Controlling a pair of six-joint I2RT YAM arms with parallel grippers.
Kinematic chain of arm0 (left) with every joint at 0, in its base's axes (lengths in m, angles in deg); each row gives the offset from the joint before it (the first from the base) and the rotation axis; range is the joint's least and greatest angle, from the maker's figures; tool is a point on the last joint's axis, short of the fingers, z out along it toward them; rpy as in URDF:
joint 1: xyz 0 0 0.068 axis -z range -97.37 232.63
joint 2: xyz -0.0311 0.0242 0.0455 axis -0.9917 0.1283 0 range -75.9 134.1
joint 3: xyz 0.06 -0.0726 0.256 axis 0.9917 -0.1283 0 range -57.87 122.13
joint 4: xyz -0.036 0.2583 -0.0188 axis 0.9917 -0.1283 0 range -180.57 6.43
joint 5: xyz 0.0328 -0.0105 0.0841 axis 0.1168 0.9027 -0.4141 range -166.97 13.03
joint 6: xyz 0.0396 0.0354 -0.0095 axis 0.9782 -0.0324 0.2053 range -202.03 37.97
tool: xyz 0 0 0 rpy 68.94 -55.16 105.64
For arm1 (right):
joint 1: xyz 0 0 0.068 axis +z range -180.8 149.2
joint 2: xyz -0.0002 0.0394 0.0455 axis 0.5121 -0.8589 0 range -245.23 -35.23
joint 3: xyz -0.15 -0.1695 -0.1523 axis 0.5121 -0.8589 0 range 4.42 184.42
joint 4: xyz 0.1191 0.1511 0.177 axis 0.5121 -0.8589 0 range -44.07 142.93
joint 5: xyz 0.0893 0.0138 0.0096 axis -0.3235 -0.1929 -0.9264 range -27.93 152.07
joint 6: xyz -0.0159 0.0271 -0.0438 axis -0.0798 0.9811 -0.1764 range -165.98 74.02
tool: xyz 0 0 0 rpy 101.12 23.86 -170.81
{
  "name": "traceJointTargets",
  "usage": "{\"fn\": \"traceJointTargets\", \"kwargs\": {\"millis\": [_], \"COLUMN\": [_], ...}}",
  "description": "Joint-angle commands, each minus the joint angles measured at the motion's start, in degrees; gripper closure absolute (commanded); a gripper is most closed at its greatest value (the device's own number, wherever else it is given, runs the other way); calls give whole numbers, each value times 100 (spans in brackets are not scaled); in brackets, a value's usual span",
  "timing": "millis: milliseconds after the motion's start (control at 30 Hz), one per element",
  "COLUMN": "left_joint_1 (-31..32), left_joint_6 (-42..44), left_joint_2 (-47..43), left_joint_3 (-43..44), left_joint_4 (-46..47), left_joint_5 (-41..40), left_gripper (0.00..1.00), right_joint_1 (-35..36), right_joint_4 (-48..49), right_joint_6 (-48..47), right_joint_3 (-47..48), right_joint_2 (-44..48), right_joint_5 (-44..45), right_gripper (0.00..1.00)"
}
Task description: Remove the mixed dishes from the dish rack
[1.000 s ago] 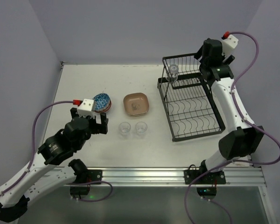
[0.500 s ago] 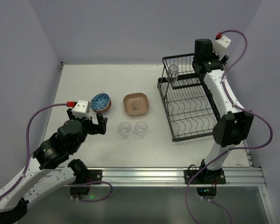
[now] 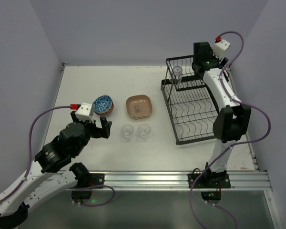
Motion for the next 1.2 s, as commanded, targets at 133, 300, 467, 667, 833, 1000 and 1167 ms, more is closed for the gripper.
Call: {"fn": "traceJointTargets", "kwargs": {"millis": [133, 300, 467, 667, 833, 1000, 1167], "left_joint_1": [10, 10, 10, 10, 10, 10, 10], "left_joint_6": [54, 72, 72, 72, 80, 63, -358], "left_joint_2": [50, 111, 182, 129, 68, 155, 357], "left_joint_3": [-32, -32, -23, 12, 56, 415, 865], "left_joint_4": [329, 338, 338, 303, 294, 312, 1038], "left_joint_5": [103, 138, 129, 50, -3, 50, 1546], "left_gripper": [0, 0, 0, 0, 0, 0, 0], "right_joint_1": [-24, -16, 28, 81, 160, 160, 160], "right_joint_4": [341, 623, 887, 1142, 1545, 2115, 3179], "right_joint_6": [-77, -227, -367, -447, -640, -588, 281], "right_joint_3": [291, 98, -105, -377, -711, -1534, -3508], "right_joint_2": [-213, -116, 173, 753, 1631, 2677, 4504], "right_joint_5": [598, 581, 449, -43, -648, -1807, -4430], "right_gripper": [30, 51, 72, 83, 87, 86, 93]}}
